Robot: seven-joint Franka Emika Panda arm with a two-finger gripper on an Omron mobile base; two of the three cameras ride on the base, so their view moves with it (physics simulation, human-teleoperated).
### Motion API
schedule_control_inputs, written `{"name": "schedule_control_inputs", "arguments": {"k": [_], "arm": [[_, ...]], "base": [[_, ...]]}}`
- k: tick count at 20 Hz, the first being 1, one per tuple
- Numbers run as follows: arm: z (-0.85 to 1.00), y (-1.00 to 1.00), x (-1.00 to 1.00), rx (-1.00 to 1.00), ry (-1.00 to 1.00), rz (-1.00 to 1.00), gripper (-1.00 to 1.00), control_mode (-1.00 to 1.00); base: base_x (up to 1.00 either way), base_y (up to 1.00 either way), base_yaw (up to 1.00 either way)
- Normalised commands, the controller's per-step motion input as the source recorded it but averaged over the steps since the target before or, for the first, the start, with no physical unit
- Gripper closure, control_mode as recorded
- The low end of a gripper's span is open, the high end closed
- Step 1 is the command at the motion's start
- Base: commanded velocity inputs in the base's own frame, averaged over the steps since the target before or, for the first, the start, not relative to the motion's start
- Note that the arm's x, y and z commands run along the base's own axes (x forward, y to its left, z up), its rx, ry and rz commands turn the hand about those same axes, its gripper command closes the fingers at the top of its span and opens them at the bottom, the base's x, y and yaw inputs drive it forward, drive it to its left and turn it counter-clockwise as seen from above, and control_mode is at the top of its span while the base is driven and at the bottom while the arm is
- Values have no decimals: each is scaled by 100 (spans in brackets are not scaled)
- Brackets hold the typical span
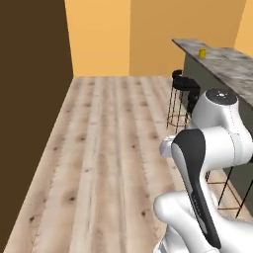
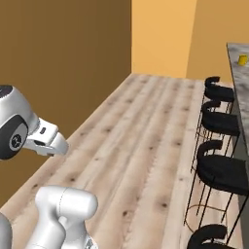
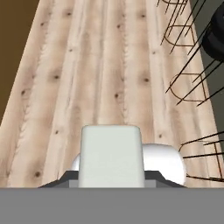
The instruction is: Pick up the marshmallow and place it in the cup of hot chocolate on the dining counter.
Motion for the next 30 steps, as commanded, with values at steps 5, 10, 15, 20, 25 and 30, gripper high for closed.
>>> {"name": "schedule_control_inputs", "arguments": {"k": [5, 10, 15, 20, 25, 30], "arm": [[0, 0, 0, 0, 0, 0, 100, 100], [0, 0, 0, 0, 0, 0, 100, 100], [0, 0, 0, 0, 0, 0, 100, 100], [0, 0, 0, 0, 0, 0, 100, 100], [0, 0, 0, 0, 0, 0, 100, 100], [0, 0, 0, 0, 0, 0, 100, 100]], "base": [[100, 11, -14], [100, 11, -13], [100, 21, -18], [100, 46, -27], [100, 48, -33], [100, 56, -43]]}}
